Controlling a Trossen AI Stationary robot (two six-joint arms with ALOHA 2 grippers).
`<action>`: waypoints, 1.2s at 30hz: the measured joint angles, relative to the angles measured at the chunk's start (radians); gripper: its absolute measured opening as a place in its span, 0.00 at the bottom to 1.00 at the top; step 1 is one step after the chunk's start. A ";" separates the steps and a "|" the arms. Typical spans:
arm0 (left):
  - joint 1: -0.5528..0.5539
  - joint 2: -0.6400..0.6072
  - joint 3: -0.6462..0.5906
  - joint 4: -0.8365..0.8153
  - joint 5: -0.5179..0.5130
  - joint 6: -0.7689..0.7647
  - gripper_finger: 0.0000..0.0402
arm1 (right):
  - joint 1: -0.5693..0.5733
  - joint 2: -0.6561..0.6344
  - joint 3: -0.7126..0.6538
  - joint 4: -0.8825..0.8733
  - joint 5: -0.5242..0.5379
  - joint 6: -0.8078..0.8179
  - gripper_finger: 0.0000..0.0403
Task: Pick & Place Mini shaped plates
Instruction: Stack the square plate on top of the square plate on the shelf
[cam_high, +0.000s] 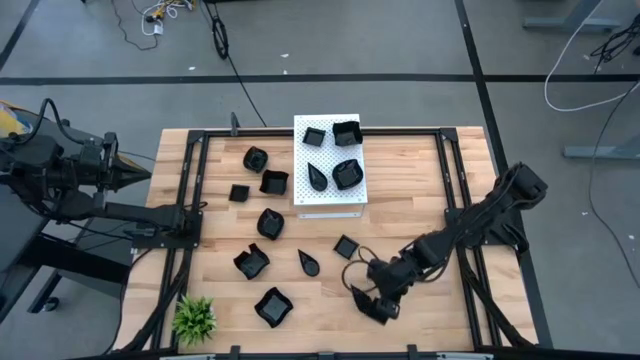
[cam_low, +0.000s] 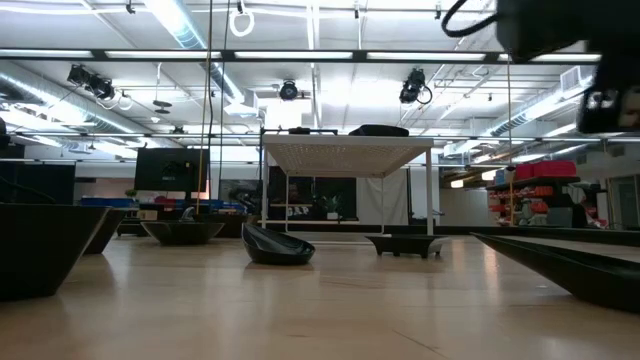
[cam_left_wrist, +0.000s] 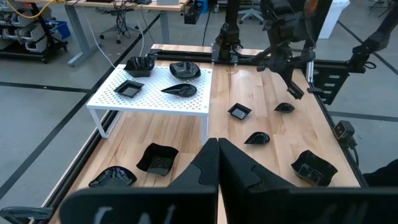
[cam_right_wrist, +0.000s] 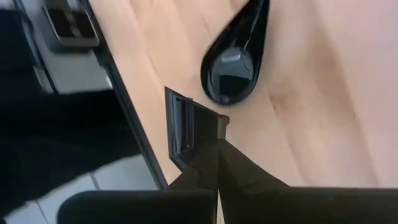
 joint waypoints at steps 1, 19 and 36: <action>0.000 0.000 0.000 0.000 0.000 0.000 0.01 | -0.011 -0.008 0.000 -0.001 0.006 0.008 0.00; 0.000 0.000 0.000 0.000 0.000 0.000 0.01 | -0.233 -0.112 0.000 0.085 0.023 0.026 0.00; 0.000 0.000 0.000 0.000 0.000 0.000 0.01 | -0.592 -0.125 0.260 0.124 0.024 -0.083 0.00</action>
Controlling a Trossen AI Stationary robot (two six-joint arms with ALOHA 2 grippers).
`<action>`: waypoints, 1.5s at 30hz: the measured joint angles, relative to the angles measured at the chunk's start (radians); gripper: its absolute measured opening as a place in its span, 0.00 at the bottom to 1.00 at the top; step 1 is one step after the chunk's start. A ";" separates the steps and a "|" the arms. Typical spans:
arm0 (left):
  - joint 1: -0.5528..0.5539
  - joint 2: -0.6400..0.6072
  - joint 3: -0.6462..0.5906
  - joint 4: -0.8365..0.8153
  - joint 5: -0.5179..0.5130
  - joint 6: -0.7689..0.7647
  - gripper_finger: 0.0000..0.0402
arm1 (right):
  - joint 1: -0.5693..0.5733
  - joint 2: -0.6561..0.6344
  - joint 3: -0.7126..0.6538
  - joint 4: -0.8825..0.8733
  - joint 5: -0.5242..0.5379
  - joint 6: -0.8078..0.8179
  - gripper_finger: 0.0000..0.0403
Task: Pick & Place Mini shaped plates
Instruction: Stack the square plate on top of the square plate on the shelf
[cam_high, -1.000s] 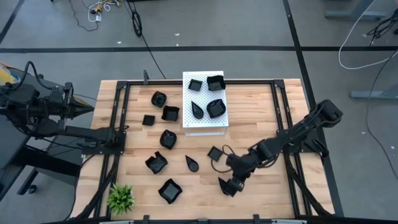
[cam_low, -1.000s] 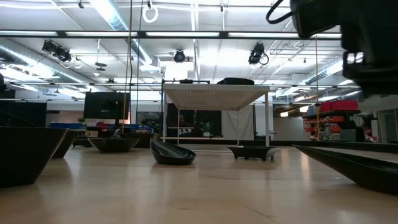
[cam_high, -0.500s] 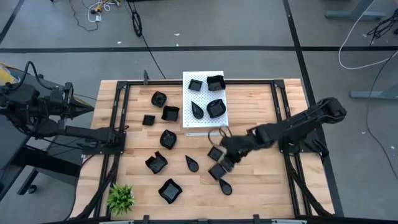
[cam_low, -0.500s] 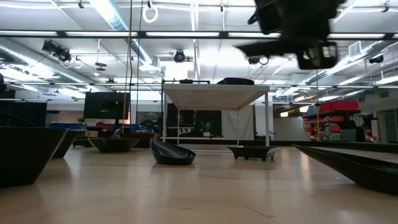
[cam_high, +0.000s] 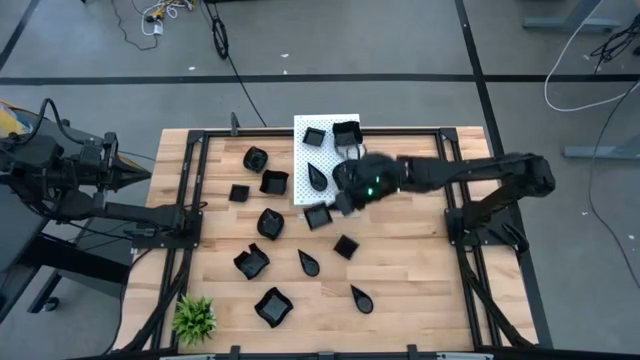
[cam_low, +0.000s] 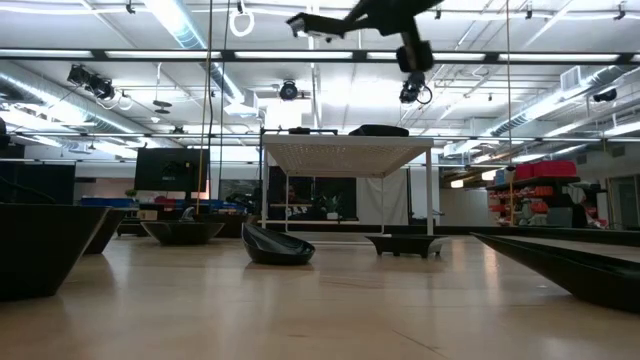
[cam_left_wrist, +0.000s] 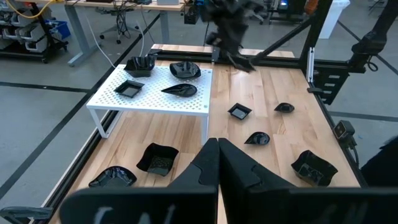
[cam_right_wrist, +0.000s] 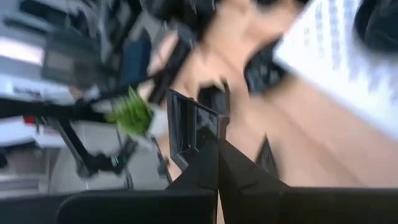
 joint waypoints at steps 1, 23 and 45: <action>0.000 0.000 0.000 0.000 0.000 0.000 0.01 | -0.021 0.000 0.015 0.002 0.000 0.000 0.00; 0.000 0.000 0.000 0.000 0.000 0.000 0.01 | -0.277 0.030 0.087 0.116 0.077 0.181 0.00; 0.000 0.000 0.000 0.000 0.000 0.000 0.01 | -0.336 0.183 0.087 0.162 0.216 0.472 0.00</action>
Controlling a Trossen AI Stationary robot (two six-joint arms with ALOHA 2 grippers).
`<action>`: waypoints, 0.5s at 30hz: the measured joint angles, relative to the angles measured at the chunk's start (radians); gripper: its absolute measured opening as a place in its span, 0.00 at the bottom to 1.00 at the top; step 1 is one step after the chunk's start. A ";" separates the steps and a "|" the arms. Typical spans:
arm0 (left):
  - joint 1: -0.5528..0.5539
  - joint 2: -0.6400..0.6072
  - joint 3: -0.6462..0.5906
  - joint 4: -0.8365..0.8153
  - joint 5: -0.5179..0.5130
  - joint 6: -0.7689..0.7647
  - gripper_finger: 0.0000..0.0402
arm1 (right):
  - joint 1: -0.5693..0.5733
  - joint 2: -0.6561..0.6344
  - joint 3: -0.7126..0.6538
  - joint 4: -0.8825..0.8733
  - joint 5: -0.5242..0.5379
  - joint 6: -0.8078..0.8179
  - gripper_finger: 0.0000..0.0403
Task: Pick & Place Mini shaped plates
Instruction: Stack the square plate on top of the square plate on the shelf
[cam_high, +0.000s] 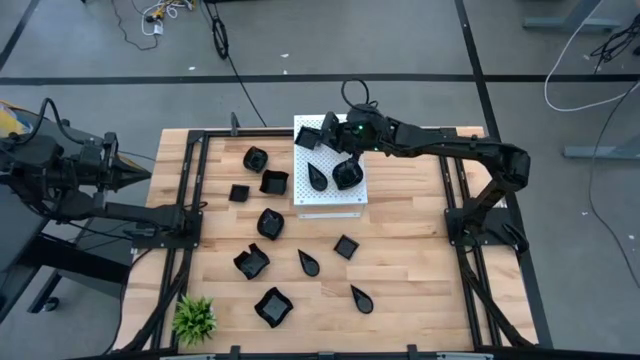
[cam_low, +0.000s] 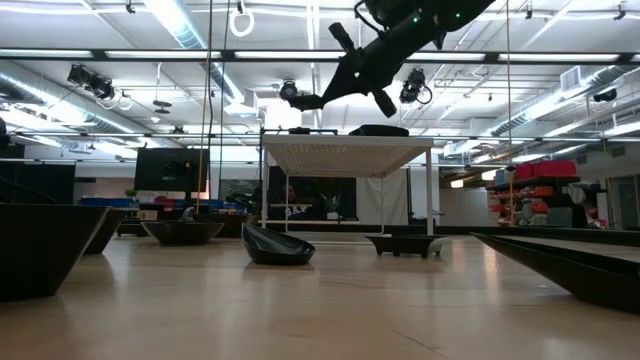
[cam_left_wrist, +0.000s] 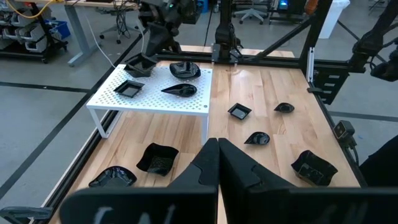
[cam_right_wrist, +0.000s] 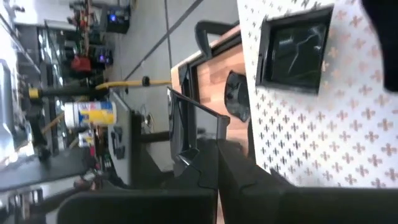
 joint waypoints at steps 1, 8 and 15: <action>0.000 0.000 0.000 0.000 0.000 0.000 0.01 | -0.004 0.002 0.000 -0.001 0.008 0.012 0.00; 0.000 0.000 0.000 0.000 0.000 0.000 0.01 | -0.022 0.002 0.000 -0.027 0.042 0.076 0.00; 0.000 0.000 0.000 0.000 0.000 0.000 0.01 | -0.021 0.002 0.000 -0.050 0.062 0.132 0.00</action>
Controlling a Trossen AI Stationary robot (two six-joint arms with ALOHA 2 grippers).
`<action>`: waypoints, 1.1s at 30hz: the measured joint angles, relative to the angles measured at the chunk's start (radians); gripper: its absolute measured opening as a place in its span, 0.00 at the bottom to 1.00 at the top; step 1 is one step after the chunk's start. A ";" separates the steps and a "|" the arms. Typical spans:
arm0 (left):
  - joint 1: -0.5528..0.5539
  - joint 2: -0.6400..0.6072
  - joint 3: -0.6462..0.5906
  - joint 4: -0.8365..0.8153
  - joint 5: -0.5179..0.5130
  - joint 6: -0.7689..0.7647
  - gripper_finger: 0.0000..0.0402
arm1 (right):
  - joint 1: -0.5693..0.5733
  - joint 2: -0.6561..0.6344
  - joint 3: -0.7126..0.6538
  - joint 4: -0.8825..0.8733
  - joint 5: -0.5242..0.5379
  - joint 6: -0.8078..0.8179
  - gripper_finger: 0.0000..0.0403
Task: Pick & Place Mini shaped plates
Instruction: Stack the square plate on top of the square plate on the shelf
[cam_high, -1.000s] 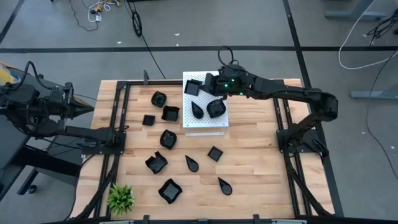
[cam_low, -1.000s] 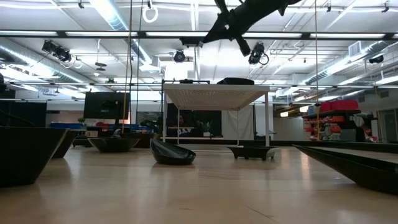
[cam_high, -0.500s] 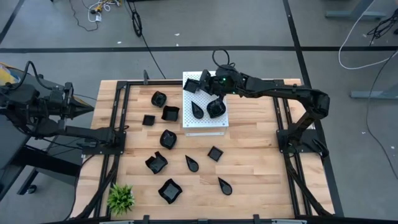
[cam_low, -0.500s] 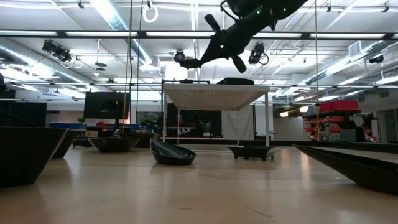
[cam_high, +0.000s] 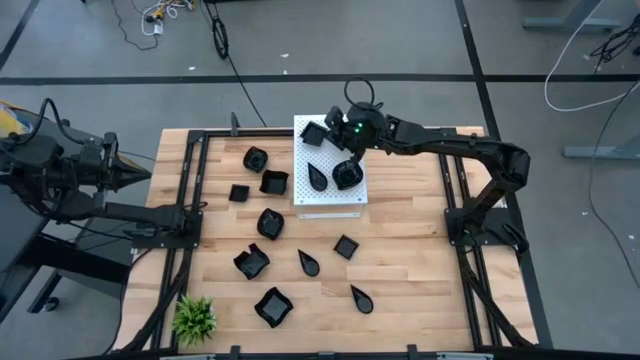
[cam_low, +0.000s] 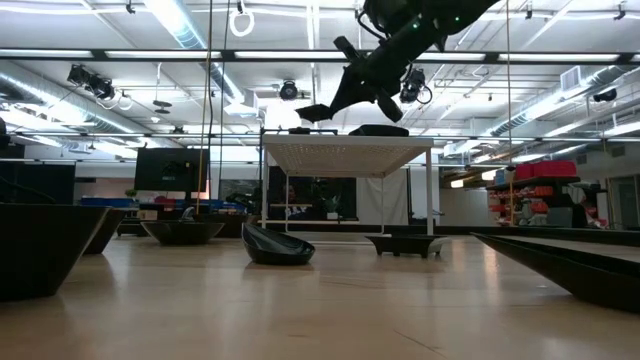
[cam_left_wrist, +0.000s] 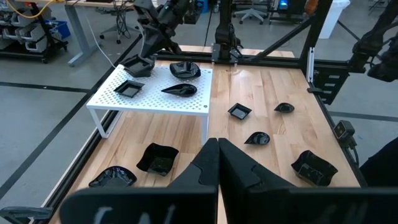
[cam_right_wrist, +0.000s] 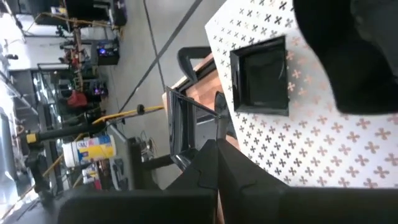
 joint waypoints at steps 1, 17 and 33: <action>0.000 0.000 0.000 0.000 0.000 0.000 0.01 | 0.000 0.001 0.000 -0.003 0.001 0.003 0.00; 0.000 0.000 0.000 0.000 0.000 0.000 0.01 | -0.051 0.038 -0.001 -0.016 -0.009 -0.088 0.00; 0.000 0.000 0.000 0.000 0.000 0.000 0.01 | -0.064 0.068 -0.001 -0.024 -0.053 -0.176 0.00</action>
